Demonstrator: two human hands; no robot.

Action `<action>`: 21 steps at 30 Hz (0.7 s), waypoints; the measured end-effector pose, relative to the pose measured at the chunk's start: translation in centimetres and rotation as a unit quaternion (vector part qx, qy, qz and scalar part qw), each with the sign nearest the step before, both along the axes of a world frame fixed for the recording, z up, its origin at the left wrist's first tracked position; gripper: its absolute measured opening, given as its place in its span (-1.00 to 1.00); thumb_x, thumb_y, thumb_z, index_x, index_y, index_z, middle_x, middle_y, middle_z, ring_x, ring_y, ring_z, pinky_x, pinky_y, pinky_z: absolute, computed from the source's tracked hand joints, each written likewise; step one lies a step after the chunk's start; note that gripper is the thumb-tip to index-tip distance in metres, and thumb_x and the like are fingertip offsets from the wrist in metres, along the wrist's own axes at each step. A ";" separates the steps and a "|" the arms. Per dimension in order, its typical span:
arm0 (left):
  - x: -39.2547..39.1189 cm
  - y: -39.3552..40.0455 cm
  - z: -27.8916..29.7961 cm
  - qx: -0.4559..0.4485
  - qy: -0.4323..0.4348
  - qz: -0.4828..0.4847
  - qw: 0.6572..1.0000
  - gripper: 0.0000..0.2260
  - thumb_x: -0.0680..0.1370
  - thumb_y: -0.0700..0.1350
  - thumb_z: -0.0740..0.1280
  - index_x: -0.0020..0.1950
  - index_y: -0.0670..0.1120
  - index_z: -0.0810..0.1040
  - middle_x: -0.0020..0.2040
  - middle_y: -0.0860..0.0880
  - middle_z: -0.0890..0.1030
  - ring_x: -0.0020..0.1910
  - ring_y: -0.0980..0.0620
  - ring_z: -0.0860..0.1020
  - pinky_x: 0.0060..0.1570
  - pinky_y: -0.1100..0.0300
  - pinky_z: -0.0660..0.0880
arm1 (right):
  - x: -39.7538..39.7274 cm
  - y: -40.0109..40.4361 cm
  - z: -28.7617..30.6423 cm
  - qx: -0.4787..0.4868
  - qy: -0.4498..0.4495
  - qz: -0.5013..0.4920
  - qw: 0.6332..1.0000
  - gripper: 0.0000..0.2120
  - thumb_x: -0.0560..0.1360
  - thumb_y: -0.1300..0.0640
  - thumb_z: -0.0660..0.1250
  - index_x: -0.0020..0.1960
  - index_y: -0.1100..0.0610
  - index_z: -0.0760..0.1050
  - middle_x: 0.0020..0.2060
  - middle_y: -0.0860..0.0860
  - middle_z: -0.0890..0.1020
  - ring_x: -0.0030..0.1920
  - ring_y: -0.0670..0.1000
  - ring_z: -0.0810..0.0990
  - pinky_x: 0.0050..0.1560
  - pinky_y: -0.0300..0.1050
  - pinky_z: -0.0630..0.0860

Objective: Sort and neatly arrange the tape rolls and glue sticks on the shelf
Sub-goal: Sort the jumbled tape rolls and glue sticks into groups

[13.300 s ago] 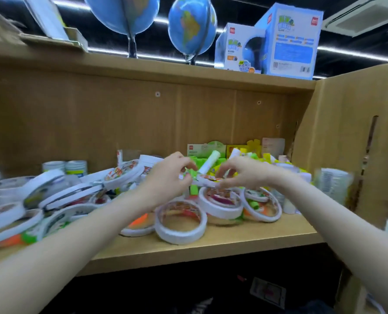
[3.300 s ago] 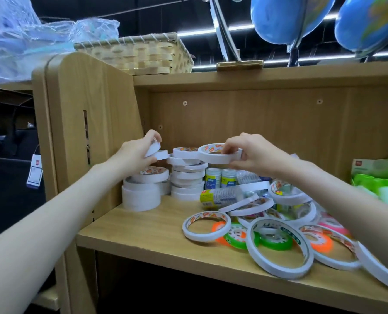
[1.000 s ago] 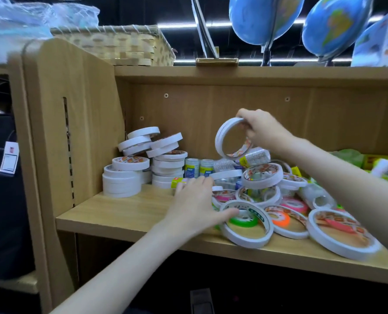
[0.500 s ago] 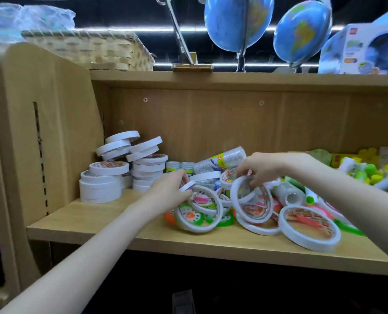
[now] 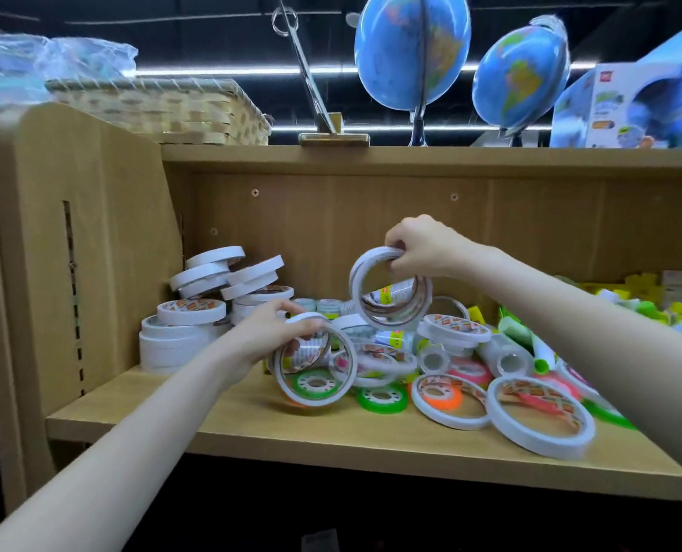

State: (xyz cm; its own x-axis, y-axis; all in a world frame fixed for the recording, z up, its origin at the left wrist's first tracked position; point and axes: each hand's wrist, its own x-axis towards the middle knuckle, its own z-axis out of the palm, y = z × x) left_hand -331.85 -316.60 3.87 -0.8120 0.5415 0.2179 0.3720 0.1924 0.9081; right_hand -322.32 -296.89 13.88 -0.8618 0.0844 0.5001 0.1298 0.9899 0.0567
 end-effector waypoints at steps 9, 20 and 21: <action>-2.1 -2.6 -0.4 0.024 0.314 0.167 0.934 -0.90 0.52 -0.09 0.34 -0.03 -0.02 0.44 -0.06 0.01 0.53 -0.04 -0.03 0.48 -0.05 0.08 0.37 | -2.6 -4.9 -5.8 0.150 0.058 -0.027 0.987 -0.78 0.49 0.11 0.27 0.09 0.16 0.36 0.06 0.09 0.51 0.06 0.21 0.54 -0.19 -0.06 0.30; -2.1 -6.5 -5.0 -0.213 0.383 -0.043 0.898 -0.74 0.44 0.14 0.35 0.06 0.06 0.56 -0.01 0.15 0.60 -0.02 0.20 0.53 0.01 0.29 0.44 | -0.7 -3.1 -4.2 -0.090 -0.292 0.043 0.951 -0.71 0.30 0.07 0.54 -0.15 0.13 0.48 -0.28 0.05 0.63 -0.37 -0.03 0.60 -0.45 -0.27 0.48; -2.0 -6.7 -5.0 -0.219 0.380 -0.044 0.898 -0.79 0.48 0.05 0.36 0.09 0.07 0.54 0.01 0.13 0.60 -0.01 0.19 0.53 0.01 0.30 0.42 | -0.5 -2.8 -4.2 -0.117 -0.302 0.048 0.945 -0.75 0.31 0.12 0.54 -0.17 0.12 0.47 -0.26 0.06 0.64 -0.36 -0.04 0.62 -0.43 -0.29 0.50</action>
